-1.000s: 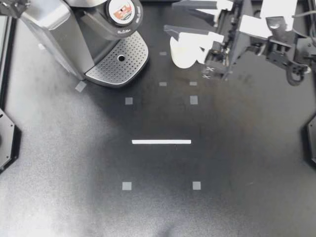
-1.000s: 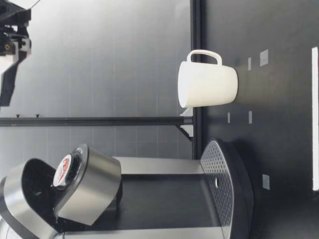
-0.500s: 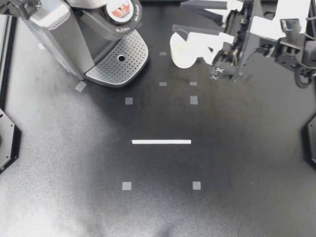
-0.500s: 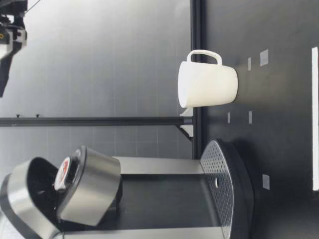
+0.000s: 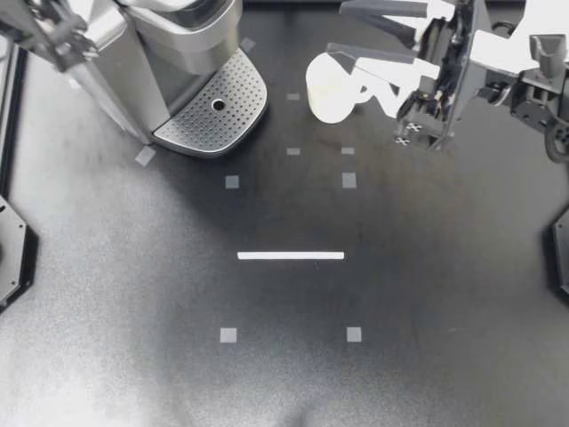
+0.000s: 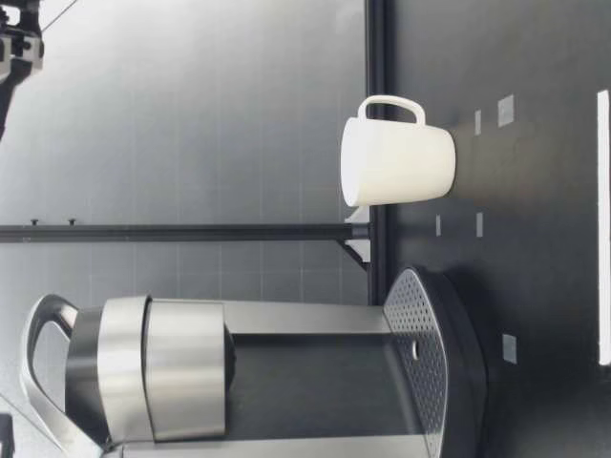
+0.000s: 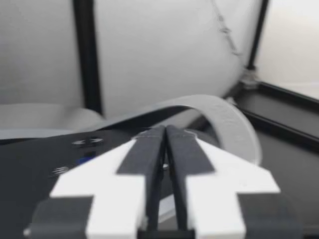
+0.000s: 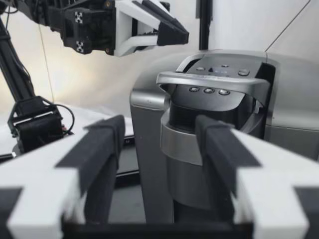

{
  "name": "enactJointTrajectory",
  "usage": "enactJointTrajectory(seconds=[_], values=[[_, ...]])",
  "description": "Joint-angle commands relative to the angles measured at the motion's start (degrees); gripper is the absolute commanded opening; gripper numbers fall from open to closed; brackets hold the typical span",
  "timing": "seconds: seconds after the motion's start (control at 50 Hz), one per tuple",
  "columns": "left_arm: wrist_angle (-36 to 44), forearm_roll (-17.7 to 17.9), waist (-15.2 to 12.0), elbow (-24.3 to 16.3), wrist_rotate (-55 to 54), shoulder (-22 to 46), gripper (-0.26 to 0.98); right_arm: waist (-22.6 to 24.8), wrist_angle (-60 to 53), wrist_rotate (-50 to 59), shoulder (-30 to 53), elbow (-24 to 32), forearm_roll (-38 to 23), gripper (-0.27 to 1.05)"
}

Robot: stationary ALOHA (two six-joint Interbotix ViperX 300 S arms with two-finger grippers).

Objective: Place the coffee capsule inside the capsule container, then place the cup onto the center of the cup tray.

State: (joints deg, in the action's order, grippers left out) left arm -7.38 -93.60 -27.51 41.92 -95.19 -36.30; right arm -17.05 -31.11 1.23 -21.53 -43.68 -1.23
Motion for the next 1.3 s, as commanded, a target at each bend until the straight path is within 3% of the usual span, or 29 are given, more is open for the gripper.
enactJointTrajectory(seconds=[0.0, 0.28, 0.62, 0.78, 0.94, 1.12, 1.2, 1.28], values=[[1.41, 0.18, 0.97, -2.11, 0.00, 0.88, 0.15, 0.18, -0.88, 0.09, -1.14, 0.35, 0.09, 0.56], [0.44, 0.26, 4.66, -2.90, 0.09, 5.10, 0.15, 0.18, -0.97, 0.18, -1.41, -0.09, 0.09, 0.56], [-0.88, 1.23, 5.98, -3.25, 0.00, 8.53, 0.15, 0.26, -0.97, 0.62, -3.69, -1.93, 0.09, 0.56], [-0.97, 1.23, 7.65, -5.27, 0.79, 9.84, 0.15, 0.18, -0.97, 0.70, -4.13, -2.46, 0.09, 0.56], [-5.10, -0.26, 11.43, -9.32, 3.52, 11.69, 0.15, 0.18, 0.26, 0.53, -4.22, -2.37, 0.09, 0.56], [-16.79, 0.18, 16.70, -11.95, 10.02, 13.71, 0.15, 0.18, 8.35, -0.62, -5.54, -0.97, 0.00, 0.56], [-22.15, 2.20, 19.16, -12.92, 13.62, 13.89, 0.15, -0.44, 14.94, -1.85, -6.33, 0.35, -0.09, 0.56], [-27.07, 7.21, 21.71, -13.71, 19.25, 13.97, 0.15, -2.20, 23.73, -3.60, -7.12, 2.37, -0.09, 0.56]])
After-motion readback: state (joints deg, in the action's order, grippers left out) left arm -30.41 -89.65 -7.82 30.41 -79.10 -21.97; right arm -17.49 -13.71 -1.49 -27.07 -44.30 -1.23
